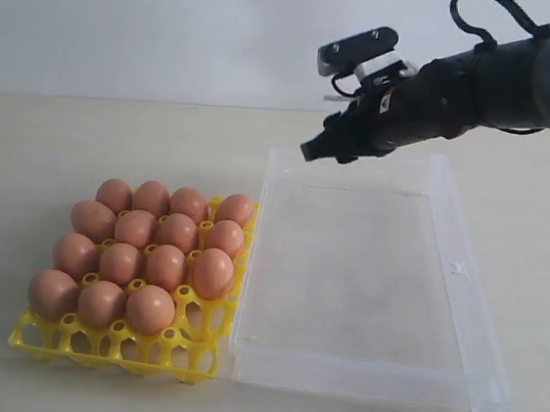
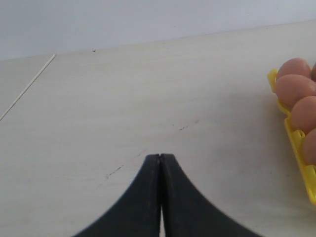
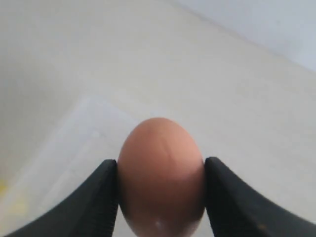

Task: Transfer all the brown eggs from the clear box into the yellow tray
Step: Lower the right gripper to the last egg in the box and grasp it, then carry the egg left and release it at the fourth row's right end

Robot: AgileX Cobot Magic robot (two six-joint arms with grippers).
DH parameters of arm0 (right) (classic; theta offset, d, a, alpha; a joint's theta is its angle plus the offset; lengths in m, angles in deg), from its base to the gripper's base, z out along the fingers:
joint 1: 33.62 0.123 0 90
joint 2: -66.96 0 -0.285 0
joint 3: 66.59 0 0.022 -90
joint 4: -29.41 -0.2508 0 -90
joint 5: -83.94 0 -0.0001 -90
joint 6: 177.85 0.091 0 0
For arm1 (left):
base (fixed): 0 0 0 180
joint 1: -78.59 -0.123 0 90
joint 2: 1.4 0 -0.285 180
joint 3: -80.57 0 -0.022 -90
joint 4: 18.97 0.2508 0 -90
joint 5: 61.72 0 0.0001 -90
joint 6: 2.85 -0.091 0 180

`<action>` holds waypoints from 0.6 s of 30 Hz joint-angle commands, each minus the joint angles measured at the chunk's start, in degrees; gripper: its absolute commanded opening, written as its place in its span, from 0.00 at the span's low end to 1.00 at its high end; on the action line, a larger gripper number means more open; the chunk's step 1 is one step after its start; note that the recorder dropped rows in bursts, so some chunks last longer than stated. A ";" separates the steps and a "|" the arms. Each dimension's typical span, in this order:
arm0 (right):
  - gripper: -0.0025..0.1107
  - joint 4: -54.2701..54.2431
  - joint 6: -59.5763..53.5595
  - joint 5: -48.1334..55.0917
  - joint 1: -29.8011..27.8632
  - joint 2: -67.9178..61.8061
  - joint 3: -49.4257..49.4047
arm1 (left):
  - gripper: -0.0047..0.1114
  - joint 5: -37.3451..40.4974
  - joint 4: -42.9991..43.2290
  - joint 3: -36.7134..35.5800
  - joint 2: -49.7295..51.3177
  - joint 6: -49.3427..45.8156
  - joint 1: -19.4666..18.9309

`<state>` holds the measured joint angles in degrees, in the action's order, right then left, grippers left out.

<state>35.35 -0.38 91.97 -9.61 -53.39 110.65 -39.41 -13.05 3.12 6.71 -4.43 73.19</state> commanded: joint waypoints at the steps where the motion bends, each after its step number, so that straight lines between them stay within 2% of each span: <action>1: 0.02 -5.94 4.82 -20.68 5.53 8.87 -13.65 | 0.04 -0.52 -0.14 0.23 -0.32 0.34 0.27; 6: 0.02 9.35 22.01 -41.44 12.07 13.70 -28.66 | 0.04 -0.52 -0.14 0.23 -0.32 0.34 0.27; 10: 0.02 17.02 27.11 -53.69 13.98 13.76 -35.97 | 0.04 -0.52 -0.14 0.23 -0.32 0.34 0.27; 14: 0.02 24.98 32.21 -57.86 13.98 12.40 -39.47 | 0.04 -0.52 -0.14 0.23 -0.32 0.34 0.27; 18: 0.02 25.99 35.56 -59.05 13.98 9.54 -39.87 | 0.04 -0.52 -0.14 0.23 -0.32 0.34 0.27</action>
<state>60.08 32.89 35.63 4.33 -42.13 71.21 -39.41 -13.05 3.12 6.71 -4.43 73.19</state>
